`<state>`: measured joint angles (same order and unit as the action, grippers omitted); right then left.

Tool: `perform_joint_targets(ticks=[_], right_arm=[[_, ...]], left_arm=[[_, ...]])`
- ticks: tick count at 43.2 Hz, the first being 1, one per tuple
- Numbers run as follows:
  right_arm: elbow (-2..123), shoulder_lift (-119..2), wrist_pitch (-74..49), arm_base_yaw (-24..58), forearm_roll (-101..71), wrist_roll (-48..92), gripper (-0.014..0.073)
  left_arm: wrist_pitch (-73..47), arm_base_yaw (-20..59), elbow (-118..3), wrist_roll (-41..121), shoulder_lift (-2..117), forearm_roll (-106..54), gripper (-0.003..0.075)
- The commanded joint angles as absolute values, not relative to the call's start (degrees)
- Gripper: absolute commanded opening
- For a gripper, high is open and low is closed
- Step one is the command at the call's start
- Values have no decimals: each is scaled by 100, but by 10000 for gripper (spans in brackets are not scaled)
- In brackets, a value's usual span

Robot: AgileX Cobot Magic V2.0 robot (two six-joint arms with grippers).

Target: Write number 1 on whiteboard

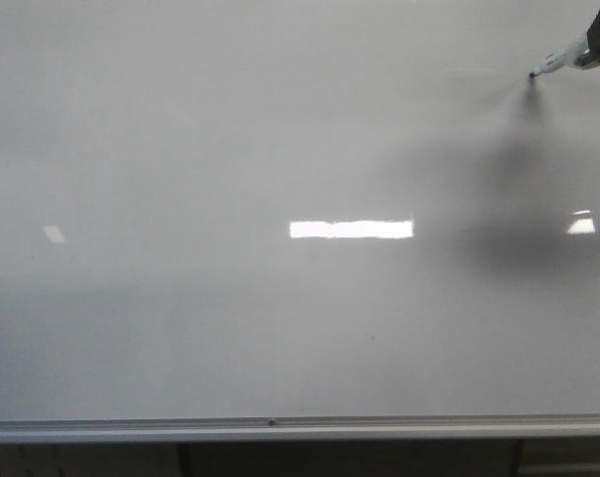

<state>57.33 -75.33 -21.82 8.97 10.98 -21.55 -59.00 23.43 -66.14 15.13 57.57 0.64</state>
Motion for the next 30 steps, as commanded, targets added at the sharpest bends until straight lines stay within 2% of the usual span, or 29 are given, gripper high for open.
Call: perform_joint_targets(ticks=[1, 30], right_arm=[[5912, -7498, -1878, 864, 1248, -2146, 2], [5912, -7498, -3680, 864, 1248, -2130, 2]], left_arm=[[-5543, 2319, -6758, 1452, 5673, 0, 514], [-5543, 2319, -6758, 1452, 5673, 0, 514]])
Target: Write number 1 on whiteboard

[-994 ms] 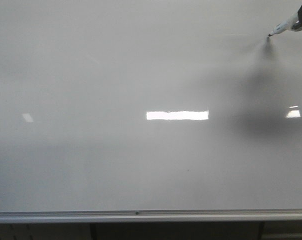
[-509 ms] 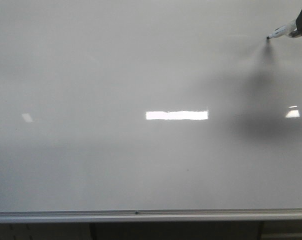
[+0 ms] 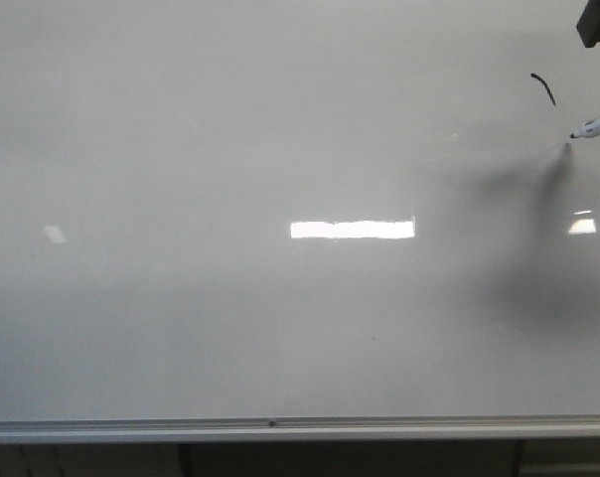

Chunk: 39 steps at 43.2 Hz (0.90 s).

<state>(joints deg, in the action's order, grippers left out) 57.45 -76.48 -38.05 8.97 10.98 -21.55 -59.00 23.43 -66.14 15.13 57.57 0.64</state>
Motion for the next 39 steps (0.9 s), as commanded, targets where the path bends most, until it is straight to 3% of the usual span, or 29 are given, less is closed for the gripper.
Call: perform_joint_targets(ticks=[1, 11, 25, 32, 39], right_arm=[[5912, -7498, -3686, 864, 1248, -2130, 2], [6302, -7184, -4253, 882, 1158, -1904, 2], [7264, -6741, -6921, 882, -980, 1237, 2], [7280, -6610, -7657, 882, -2558, 3140, 2], [7261, -6556, -7655, 1240, -3766, 4585, 2]], left_arm=[[-5543, 2319, -6758, 1452, 5673, 0, 514], [-5543, 2319, -6758, 1452, 5673, 0, 514], [-5437, 2319, -6758, 1684, 5673, -153, 514], [-5732, 2341, -6888, 3288, 5726, -1634, 514], [-6132, 2470, -7081, 4903, 5937, -3374, 514]])
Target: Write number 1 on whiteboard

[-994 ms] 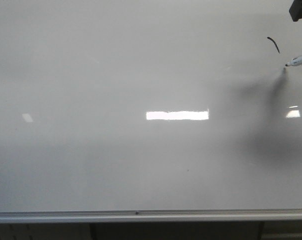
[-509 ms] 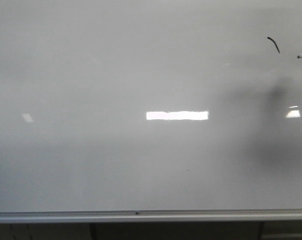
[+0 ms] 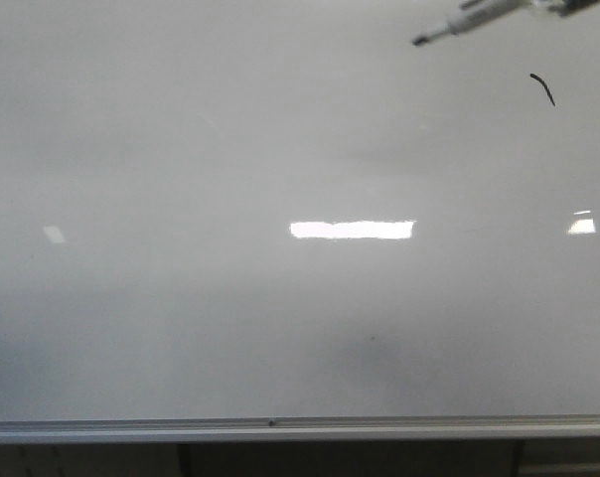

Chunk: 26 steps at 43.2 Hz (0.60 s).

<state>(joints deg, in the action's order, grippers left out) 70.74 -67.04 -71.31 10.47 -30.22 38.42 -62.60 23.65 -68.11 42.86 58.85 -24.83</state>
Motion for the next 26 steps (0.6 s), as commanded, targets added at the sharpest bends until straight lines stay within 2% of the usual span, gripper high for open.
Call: perform_joint_targets(ticks=[1, 13, 21, 26], right_arm=[[7261, -6556, -7655, 1337, -3801, 4702, 2], [7261, -6556, -7616, 2649, -3800, 4894, 2], [7261, -6556, -7565, 2757, -3795, 4894, 2], [7261, -6556, -7547, 2757, -3795, 4894, 2]], left_arm=[[-6160, 2519, -7114, 4966, 5983, -3453, 514], [-6344, 3535, -7666, 5426, 6719, -3497, 514], [-6517, 4195, -8022, 5425, 7361, -3285, 514], [-6583, 4339, -8084, 5425, 7659, -3249, 514]])
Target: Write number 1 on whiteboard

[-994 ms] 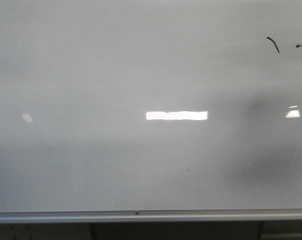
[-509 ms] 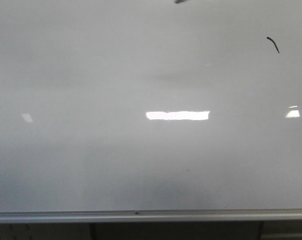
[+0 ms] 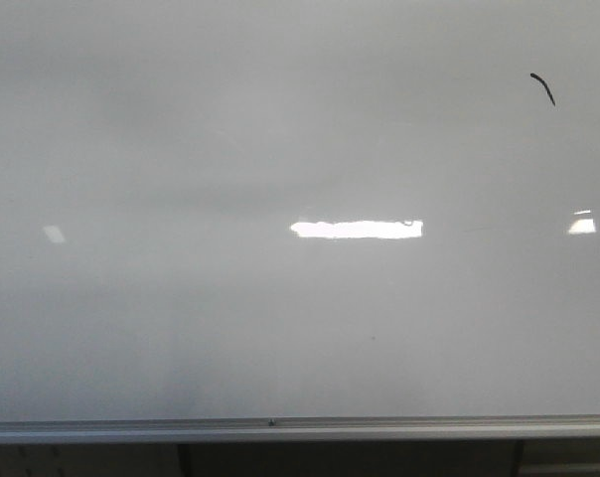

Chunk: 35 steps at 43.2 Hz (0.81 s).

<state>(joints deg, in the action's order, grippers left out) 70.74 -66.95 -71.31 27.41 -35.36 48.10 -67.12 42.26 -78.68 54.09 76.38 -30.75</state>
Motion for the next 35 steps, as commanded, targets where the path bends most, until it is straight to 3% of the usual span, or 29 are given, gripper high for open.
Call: perform_joint_targets(ticks=[1, 8, 21, 27, 31, 35], right_arm=[[7261, -6556, -7547, 2757, -3795, 4894, 2], [7261, -6556, -7541, 2757, -3795, 4894, 2], [7261, -6556, -7541, 2757, -3795, 4894, 5], [7261, -6556, -7541, 2757, -3795, 4894, 17], [7261, -6556, -7553, 2757, -3790, 4889, 125], [7261, -6556, -7546, 2757, -3790, 4837, 324]], left_arm=[[-6583, 4339, -8084, 5425, 7703, -3249, 514], [-6631, 4339, -8087, 5425, 7831, -3164, 491], [-6659, 4339, -8096, 5425, 7831, -3098, 134], [-6659, 4339, -8096, 5425, 7831, -3098, 42], [-6659, 4329, -8096, 5388, 7831, -3077, 28], [-6659, 4329, -8096, 5333, 7831, -3065, 29]])
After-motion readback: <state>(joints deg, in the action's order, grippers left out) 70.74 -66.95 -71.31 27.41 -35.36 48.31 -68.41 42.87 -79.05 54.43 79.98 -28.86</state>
